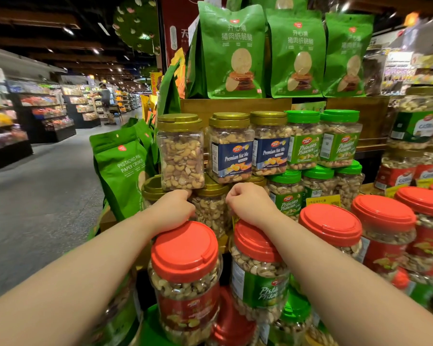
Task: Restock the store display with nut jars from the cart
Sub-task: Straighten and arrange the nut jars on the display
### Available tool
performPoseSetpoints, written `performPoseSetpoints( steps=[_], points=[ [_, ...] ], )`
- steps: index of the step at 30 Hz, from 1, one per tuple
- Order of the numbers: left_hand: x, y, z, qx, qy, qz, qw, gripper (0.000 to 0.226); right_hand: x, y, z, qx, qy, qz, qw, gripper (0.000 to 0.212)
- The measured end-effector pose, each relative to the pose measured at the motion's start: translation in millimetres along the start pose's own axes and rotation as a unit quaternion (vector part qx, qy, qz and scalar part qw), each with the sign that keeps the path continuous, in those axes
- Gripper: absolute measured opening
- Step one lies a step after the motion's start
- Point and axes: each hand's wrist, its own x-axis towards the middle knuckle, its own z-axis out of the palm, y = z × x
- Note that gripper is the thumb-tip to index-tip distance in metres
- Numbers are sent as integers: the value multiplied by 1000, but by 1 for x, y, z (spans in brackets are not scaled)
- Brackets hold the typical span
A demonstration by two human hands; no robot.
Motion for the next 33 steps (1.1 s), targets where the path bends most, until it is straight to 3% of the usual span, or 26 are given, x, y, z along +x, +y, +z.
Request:
performPoseSetpoints(
  steps=[4, 8, 14, 21, 27, 30, 33],
  points=[
    [-1, 3, -2, -24, -15, -8, 1000, 25, 0, -1, 0, 2, -21, -7, 1000, 16],
    [-6, 5, -8, -20, -26, -3, 999, 62, -1, -5, -3, -11, -50, -7, 999, 8],
    [-7, 1, -13, 10, -11, 37, 999, 49, 0, -8, -6, -47, -100, 6, 994, 34],
    [-5, -1, -13, 3, -21, 43, 999, 44, 6, 0, 0, 18, -8, 38, 999, 56],
    [-1, 2, -10, -131, -35, -9, 991, 19, 3, -2, 0, 38, -11, 40, 998, 60],
    [-1, 2, -10, -209, -27, -24, 977, 19, -1, -5, -3, 12, -31, 46, 998, 49],
    [0, 1, -11, -252, -15, -34, 967, 19, -1, -8, -4, -27, -62, 47, 997, 55]
  ],
)
